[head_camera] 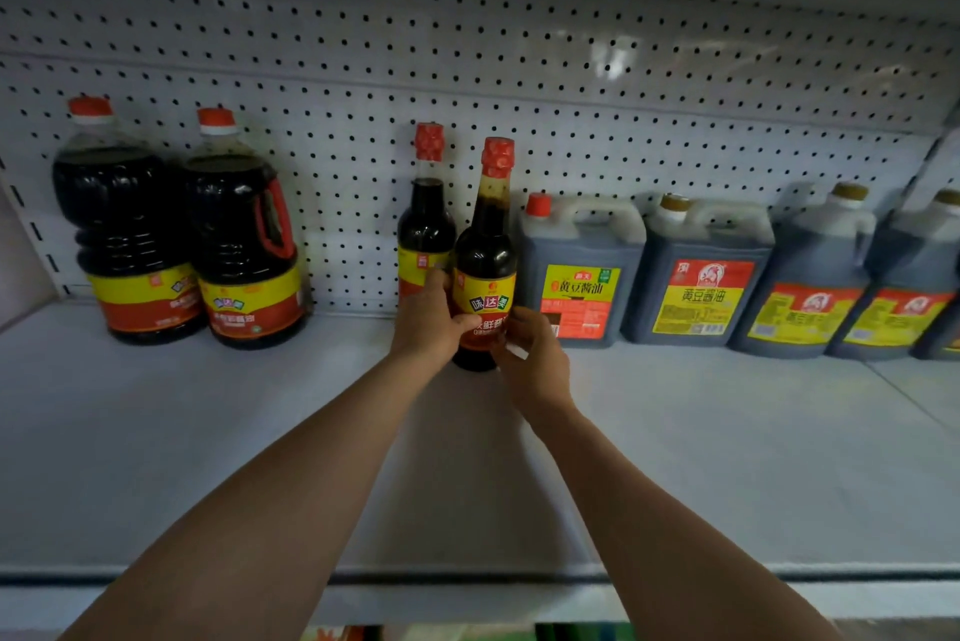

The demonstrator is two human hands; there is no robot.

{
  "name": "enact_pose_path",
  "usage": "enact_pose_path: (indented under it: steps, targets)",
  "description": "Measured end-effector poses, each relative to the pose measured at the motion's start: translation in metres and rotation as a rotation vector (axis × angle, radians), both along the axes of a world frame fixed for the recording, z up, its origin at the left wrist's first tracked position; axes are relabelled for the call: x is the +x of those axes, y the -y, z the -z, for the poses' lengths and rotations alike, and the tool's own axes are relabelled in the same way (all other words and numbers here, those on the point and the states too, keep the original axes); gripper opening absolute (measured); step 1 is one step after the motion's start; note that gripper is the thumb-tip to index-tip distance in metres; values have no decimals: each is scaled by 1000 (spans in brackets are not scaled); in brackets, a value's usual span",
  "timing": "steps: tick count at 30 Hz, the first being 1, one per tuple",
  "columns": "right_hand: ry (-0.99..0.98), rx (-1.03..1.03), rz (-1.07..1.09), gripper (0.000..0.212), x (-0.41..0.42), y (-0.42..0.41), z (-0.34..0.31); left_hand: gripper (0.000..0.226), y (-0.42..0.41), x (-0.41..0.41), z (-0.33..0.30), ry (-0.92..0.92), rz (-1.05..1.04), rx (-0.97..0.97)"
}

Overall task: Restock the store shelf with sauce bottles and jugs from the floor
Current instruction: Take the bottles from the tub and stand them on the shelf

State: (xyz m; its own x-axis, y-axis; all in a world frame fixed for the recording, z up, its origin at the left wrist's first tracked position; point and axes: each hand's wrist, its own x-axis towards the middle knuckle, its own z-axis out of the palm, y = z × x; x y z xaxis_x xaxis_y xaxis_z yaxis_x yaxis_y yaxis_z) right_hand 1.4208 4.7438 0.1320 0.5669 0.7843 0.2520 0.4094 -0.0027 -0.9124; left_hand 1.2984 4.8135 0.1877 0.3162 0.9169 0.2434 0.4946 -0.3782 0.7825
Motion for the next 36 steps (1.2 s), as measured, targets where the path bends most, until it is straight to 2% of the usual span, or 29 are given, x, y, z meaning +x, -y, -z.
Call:
enact_pose_path:
  steps: [5, 9, 16, 20, 28, 36]
  targets:
    - [74, -59, -74, 69, 2, -19, -2, 44, -15, 15, 2, -37, -73, 24]
    - [82, -63, -89, 76, 6, -24, -1, 46, -20, 25, 5, -61, -166, 36]
    - [80, -116, -136, 63, 9, -22, -1, 51, -21, 36, 7, -52, -256, -26]
    - [99, -184, -136, 56, 11, -13, -6, 51, -12, 30, 6, -38, -180, -58]
    - [126, -270, -75, 69, -19, 32, -31, 60, 28, -38, -5, -109, -75, -101]
    - [224, -217, -49, 68, -121, 91, -75, 74, 86, -153, -26, -164, -81, -88]
